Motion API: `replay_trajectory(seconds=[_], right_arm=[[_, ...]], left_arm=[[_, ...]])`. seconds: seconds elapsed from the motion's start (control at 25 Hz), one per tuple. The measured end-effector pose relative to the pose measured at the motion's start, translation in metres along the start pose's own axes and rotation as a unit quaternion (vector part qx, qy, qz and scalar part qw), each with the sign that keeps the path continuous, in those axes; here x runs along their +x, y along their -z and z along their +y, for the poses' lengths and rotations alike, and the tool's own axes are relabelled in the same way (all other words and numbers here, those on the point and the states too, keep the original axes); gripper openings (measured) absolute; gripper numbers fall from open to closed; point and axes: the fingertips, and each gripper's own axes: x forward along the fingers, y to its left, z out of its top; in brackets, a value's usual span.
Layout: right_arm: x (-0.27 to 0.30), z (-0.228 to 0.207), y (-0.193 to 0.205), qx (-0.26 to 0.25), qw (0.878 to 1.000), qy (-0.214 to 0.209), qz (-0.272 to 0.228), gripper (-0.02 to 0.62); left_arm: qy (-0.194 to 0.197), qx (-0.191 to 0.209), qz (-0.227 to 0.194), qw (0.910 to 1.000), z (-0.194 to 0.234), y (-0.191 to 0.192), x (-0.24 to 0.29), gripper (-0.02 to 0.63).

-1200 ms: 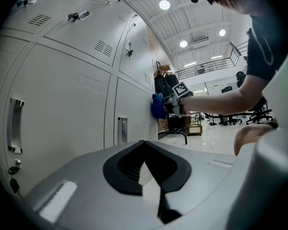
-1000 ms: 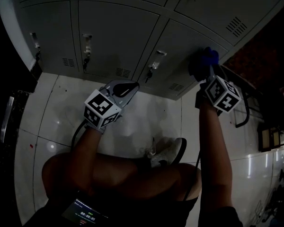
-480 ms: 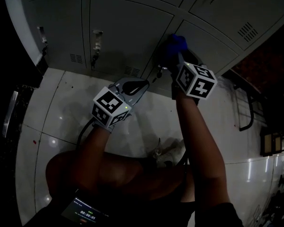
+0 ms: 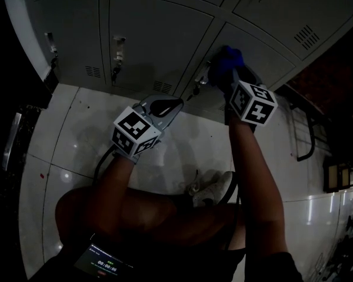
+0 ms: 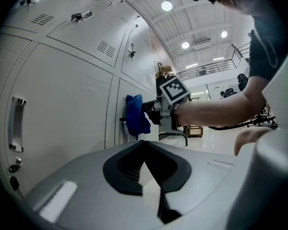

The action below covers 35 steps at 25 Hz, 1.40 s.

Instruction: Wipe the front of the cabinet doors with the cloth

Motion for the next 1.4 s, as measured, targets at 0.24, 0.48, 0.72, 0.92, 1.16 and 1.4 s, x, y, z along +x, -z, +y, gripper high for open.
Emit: replay_trajectory(seconds=[0.24, 0.48, 0.72, 0.92, 1.16, 1.4], right_arm=[[-0.018, -0.049, 0.011, 0.002, 0.999, 0.037, 0.009, 0.078], [-0.041, -0.108, 0.026, 0.026, 0.996, 0.088, 0.017, 0.078], [-0.061, -0.156, 0.035, 0.062, 0.989, 0.133, 0.016, 0.078], [-0.07, -0.173, 0.044, 0.087, 0.984, 0.152, 0.02, 0.078], [-0.068, -0.129, 0.036, 0.032, 0.991, 0.129, -0.004, 0.078], [-0.025, -0.016, 0.049, 0.038, 0.999, 0.032, 0.005, 0.078]], left_arm=[[0.001, 0.002, 0.005, 1.0, -0.001, 0.003, 0.001, 0.001], [0.001, 0.006, 0.008, 0.9999, -0.002, 0.005, 0.002, 0.001], [0.002, 0.007, 0.012, 0.9999, -0.002, 0.007, 0.003, 0.0], [0.001, 0.007, 0.012, 0.9999, -0.002, 0.006, 0.003, 0.0], [-0.004, 0.007, 0.011, 0.9999, 0.001, 0.005, 0.002, 0.0], [-0.006, 0.007, 0.007, 0.9999, 0.001, 0.004, 0.001, 0.001]])
